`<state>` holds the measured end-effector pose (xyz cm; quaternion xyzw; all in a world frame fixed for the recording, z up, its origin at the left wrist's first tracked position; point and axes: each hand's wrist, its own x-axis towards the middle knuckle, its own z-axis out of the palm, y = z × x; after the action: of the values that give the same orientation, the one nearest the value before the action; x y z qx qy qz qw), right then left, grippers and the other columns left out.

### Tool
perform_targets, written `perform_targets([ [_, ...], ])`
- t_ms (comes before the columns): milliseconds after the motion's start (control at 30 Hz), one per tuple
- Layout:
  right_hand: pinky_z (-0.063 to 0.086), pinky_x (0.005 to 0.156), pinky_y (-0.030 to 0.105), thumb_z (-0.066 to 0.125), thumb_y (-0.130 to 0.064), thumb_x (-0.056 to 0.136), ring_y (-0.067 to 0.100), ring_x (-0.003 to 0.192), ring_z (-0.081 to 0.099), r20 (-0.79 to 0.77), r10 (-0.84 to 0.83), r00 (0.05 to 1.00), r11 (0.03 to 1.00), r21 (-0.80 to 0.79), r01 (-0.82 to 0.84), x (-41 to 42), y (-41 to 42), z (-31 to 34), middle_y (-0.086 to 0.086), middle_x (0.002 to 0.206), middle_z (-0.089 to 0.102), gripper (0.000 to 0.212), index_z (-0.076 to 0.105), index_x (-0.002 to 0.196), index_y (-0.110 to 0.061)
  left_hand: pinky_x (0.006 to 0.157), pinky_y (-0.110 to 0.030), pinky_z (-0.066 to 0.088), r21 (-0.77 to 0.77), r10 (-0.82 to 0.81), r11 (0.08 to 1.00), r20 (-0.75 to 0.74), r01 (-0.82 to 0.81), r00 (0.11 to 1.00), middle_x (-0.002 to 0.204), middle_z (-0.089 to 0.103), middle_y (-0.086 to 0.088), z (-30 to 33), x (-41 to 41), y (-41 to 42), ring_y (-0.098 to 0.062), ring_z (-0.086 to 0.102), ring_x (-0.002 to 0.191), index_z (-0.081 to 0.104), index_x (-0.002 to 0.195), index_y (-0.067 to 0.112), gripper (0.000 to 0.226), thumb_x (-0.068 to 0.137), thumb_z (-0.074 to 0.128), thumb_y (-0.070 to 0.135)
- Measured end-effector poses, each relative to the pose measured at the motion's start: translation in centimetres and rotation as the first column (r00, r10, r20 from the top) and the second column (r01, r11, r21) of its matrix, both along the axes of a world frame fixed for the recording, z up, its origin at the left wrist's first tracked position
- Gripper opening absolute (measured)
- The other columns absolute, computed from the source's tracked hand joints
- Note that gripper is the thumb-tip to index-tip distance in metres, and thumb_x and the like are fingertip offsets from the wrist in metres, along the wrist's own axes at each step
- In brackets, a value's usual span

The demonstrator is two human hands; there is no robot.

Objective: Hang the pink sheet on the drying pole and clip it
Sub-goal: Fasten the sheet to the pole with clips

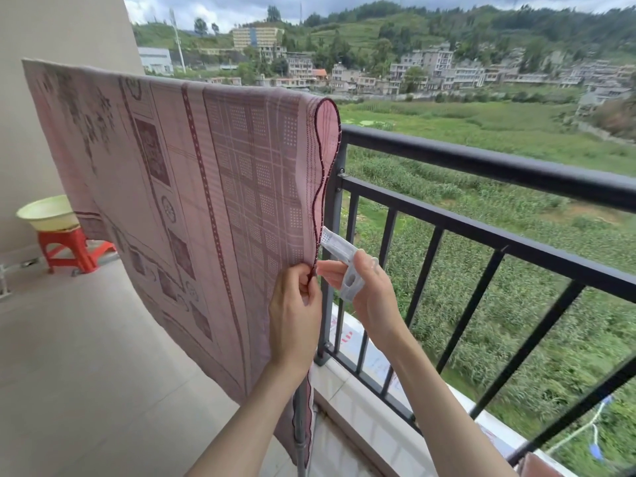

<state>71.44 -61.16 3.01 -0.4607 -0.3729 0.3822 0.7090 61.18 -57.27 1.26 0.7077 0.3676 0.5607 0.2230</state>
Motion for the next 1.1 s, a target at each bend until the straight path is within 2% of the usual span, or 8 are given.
perform_targets([
  [100,0.039,0.075,0.035,0.061,-0.037,0.081,0.015,0.064,0.051,0.037,-0.164,0.986,0.986,0.021,0.164,0.4,-1.4,-0.4,0.004,0.071,0.055,0.027,0.057,0.08,-0.01,0.072,0.004,0.033,0.09,-0.006,0.996,-0.044,0.009,0.999,0.086,0.049,0.006,-0.1,-0.1,-0.1,-0.008,0.049,0.074,0.058,0.107,0.005,0.025,0.084,0.058,-0.004],
  [200,0.031,0.066,0.03,0.068,-0.033,0.078,0.017,0.059,0.036,0.117,-0.235,0.965,0.972,0.004,0.237,0.6,-3.1,-0.5,0.006,0.065,0.042,0.022,0.058,0.075,-0.013,0.076,0.004,0.032,0.176,-0.014,0.984,-0.062,0.025,0.998,0.089,0.047,0.008,-0.5,-0.1,0.1,-0.006,0.05,0.076,0.056,0.116,0.009,0.033,0.085,0.055,-0.002],
  [333,0.031,0.053,0.013,0.071,-0.024,0.078,0.001,0.051,0.038,0.343,-0.318,0.884,0.945,0.04,0.325,0.4,-4.1,0.2,-0.008,0.06,0.047,0.022,0.061,0.077,-0.005,0.077,0.0,0.034,0.185,-0.024,0.982,-0.08,0.039,0.997,0.093,0.051,0.006,-0.9,0.0,0.3,-0.004,0.051,0.081,0.054,0.125,0.009,0.036,0.09,0.047,0.009],
  [467,0.03,0.052,0.014,0.067,-0.039,0.075,0.001,0.051,0.039,0.462,-0.345,0.817,0.935,0.093,0.342,0.3,-4.3,1.0,-0.014,0.056,0.049,0.028,0.059,0.072,-0.012,0.074,0.003,0.029,0.218,-0.006,0.975,-0.118,0.032,0.993,0.09,0.046,0.005,-1.1,0.0,0.3,-0.001,0.044,0.077,0.055,0.125,0.004,0.039,0.089,0.044,0.011],
  [633,0.029,0.051,0.013,0.067,-0.035,0.08,0.001,0.049,0.04,0.562,-0.348,0.751,0.927,0.087,0.365,0.0,-3.7,1.5,-0.012,0.054,0.048,0.024,0.056,0.068,-0.018,0.076,-0.005,0.034,0.237,0.013,0.971,-0.114,0.014,0.993,0.085,0.056,-0.007,-1.3,0.1,0.4,-0.008,0.049,0.073,0.058,0.121,0.002,0.041,0.082,0.059,-0.008],
  [800,0.03,0.049,0.013,0.069,-0.032,0.081,0.002,0.05,0.041,0.673,-0.367,0.642,0.911,0.119,0.396,-0.4,-2.4,2.5,-0.013,0.056,0.046,0.025,0.049,0.066,-0.027,0.074,-0.007,0.036,0.257,0.008,0.966,-0.113,0.021,0.994,0.082,0.056,-0.008,-1.4,0.0,0.4,-0.004,0.047,0.071,0.058,0.122,0.003,0.038,0.084,0.054,-0.001],
  [933,0.044,0.059,0.014,0.071,-0.041,0.075,0.001,0.06,0.053,0.725,-0.328,0.606,0.916,0.088,0.391,-0.6,-2.1,2.9,-0.005,0.076,0.064,0.031,0.066,0.091,-0.015,0.077,0.003,0.034,0.243,-0.017,0.969,-0.082,0.036,0.997,0.087,0.059,-0.007,-1.4,-0.1,0.4,-0.002,0.05,0.078,0.061,0.116,0.001,0.033,0.083,0.059,-0.004],
  [1100,0.04,0.074,0.015,0.068,-0.053,0.06,-0.002,0.07,0.05,0.569,-0.149,0.809,0.97,-0.075,0.232,-0.2,-2.9,1.2,-0.007,0.094,0.061,0.085,0.042,0.137,-0.028,0.074,-0.004,0.038,-0.064,-0.16,0.985,0.044,0.162,0.986,0.089,0.049,0.007,-2.2,-0.6,-0.2,0.004,0.048,0.084,0.049,0.106,0.019,0.026,0.086,0.06,0.006],
])
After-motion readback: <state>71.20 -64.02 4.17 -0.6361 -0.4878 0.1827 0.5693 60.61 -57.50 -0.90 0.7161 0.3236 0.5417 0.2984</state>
